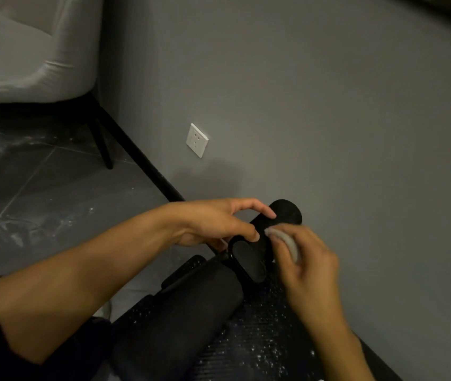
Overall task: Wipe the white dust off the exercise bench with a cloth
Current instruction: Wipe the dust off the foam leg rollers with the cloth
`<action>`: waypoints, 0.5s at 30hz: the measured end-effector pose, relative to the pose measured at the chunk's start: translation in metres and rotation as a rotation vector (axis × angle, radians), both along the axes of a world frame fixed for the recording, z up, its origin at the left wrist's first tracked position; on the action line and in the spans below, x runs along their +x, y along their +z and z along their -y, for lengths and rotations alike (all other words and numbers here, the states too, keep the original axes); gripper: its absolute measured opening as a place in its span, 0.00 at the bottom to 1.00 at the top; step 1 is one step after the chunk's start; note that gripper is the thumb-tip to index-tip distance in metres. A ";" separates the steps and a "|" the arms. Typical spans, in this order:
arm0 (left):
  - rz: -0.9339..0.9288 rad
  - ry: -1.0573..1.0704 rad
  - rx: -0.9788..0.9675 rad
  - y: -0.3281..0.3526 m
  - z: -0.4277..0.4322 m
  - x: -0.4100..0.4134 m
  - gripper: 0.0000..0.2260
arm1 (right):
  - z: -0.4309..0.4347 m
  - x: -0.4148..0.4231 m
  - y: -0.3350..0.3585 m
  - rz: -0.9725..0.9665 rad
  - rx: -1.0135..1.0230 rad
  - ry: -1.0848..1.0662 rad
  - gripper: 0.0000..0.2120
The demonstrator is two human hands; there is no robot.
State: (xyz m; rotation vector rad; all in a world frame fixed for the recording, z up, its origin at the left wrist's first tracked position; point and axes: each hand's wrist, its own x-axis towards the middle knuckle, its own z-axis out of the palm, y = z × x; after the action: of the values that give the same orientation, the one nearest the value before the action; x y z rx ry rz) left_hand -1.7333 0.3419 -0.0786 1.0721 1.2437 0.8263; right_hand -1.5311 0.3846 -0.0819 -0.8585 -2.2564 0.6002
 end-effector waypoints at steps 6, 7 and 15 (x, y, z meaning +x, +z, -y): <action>-0.011 0.016 -0.006 -0.001 0.003 0.004 0.19 | -0.033 -0.014 0.008 0.072 0.043 -0.122 0.05; -0.011 0.017 -0.009 -0.002 0.003 0.003 0.18 | -0.020 -0.011 0.008 0.068 0.026 -0.087 0.06; 0.070 0.001 -0.047 -0.004 0.006 -0.002 0.19 | -0.018 -0.004 0.010 0.130 0.061 -0.029 0.05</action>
State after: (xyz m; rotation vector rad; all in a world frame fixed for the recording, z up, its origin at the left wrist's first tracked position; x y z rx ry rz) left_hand -1.7353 0.3357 -0.0823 0.9969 1.1998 0.8244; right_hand -1.5354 0.4023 -0.0719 -0.9218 -2.3618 0.4721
